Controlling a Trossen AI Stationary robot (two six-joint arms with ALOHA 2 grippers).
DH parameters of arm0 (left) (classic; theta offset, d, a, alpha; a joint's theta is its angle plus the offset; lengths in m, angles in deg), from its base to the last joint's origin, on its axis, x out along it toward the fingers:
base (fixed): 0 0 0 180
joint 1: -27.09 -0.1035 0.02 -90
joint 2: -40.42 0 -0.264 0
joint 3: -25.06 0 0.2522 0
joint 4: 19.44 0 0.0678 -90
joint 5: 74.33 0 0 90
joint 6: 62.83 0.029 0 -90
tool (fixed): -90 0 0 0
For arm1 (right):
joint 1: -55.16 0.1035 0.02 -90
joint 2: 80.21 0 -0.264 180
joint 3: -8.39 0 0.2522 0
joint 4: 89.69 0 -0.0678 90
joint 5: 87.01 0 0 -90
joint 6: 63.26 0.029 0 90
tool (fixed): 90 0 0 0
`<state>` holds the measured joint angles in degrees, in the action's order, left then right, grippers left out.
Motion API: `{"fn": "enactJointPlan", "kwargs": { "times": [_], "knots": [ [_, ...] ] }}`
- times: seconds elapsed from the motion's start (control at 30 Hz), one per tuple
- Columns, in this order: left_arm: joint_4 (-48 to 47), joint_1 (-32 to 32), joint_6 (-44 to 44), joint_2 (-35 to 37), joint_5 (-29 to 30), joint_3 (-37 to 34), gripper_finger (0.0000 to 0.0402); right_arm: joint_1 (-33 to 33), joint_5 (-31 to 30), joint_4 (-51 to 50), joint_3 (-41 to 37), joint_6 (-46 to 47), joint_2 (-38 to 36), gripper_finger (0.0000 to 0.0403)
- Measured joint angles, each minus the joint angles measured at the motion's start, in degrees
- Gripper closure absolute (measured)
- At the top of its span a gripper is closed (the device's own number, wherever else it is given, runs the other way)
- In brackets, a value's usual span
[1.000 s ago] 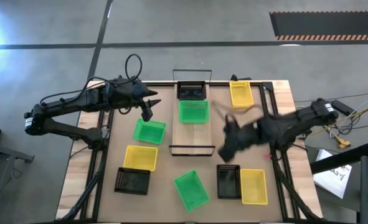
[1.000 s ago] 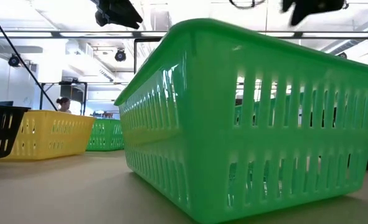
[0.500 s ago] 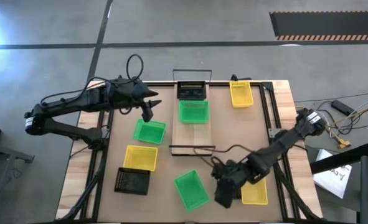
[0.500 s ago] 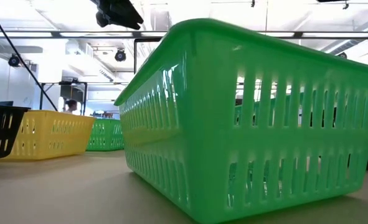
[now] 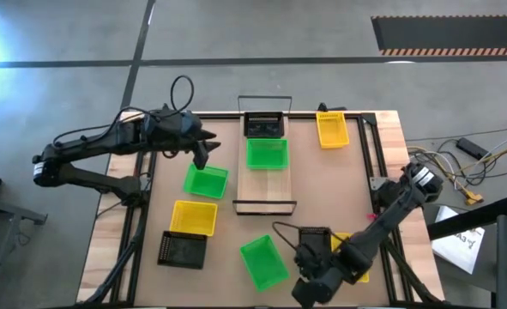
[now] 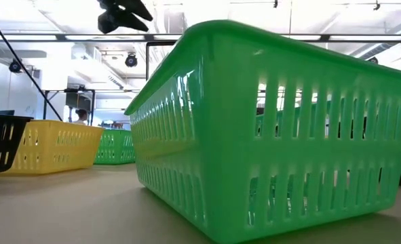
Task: Stack baskets on shelf by color
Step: Put the bottom right yellow bin on the shelf
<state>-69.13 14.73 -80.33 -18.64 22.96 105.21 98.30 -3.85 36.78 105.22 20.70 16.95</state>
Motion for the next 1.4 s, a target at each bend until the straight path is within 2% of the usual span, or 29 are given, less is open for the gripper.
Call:
{"fn": "enactJointPlan", "kwargs": {
  "times": [0.1, 0.23, 0.37, 0.47, 0.53, 0.63, 0.7, 0.83, 1.07, 1.17, 1.3, 1.4],
  "knots": [
    [-3.2, 1.0, -4.0, 0.9, -0.9, 0.0, 0.0251, 1.6, -2.2, -0.9, 0.0, 4.8, 0.5, 0.0164],
    [-8.1, 3.0, -7.9, 1.9, -1.3, -0.1, 0.0251, 3.0, -0.3, -4.4, 0.0, 14.6, -0.1, 0.0172],
    [-10.4, 4.9, -9.2, 2.5, -1.3, -0.1, 0.0251, 5.9, 6.0, -10.2, 0.0, 33.1, -2.0, 0.0172],
    [-9.5, 5.6, -8.9, 2.6, -1.2, -0.1, 0.0251, 10.0, 6.2, -11.7, -0.1, 46.1, -2.3, 0.0172],
    [-9.1, 5.6, -7.6, 2.5, -1.2, -0.1, 0.0251, 11.6, 7.6, -11.8, -0.2, 48.7, -1.6, 0.0172],
    [-9.1, 5.7, -6.1, 2.6, -1.2, -0.1, 0.0251, 10.2, 14.1, -13.2, -0.2, 49.6, 0.3, 0.0172],
    [-9.1, 5.7, -5.6, 2.6, -1.2, -0.1, 0.0251, 9.2, 13.9, -14.5, -0.3, 49.5, 1.0, 0.0172],
    [-9.1, 5.7, -1.9, 2.6, -1.4, -0.1, 0.0251, 8.6, 14.5, -17.0, -0.3, 45.5, 0.6, 0.0172],
    [-9.1, 5.7, 3.2, 2.6, -3.9, -0.1, 0.0251, 8.3, 14.8, -17.4, -0.3, 14.3, 0.6, 0.0172],
    [-9.1, 5.7, 3.8, 2.5, -4.0, -0.1, 0.0251, 7.4, 17.1, -22.9, -0.3, 10.4, 0.3, 0.0172],
    [-9.1, 5.7, 4.0, 2.4, -4.0, -0.1, 0.0251, 5.7, 14.0, -30.6, -0.3, 3.4, -2.3, 0.0172],
    [-9.1, 5.7, 4.4, 2.2, -4.0, -0.1, 0.0251, 3.9, 10.4, -35.3, -0.3, -10.3, -4.1, 0.0172]
  ]
}}
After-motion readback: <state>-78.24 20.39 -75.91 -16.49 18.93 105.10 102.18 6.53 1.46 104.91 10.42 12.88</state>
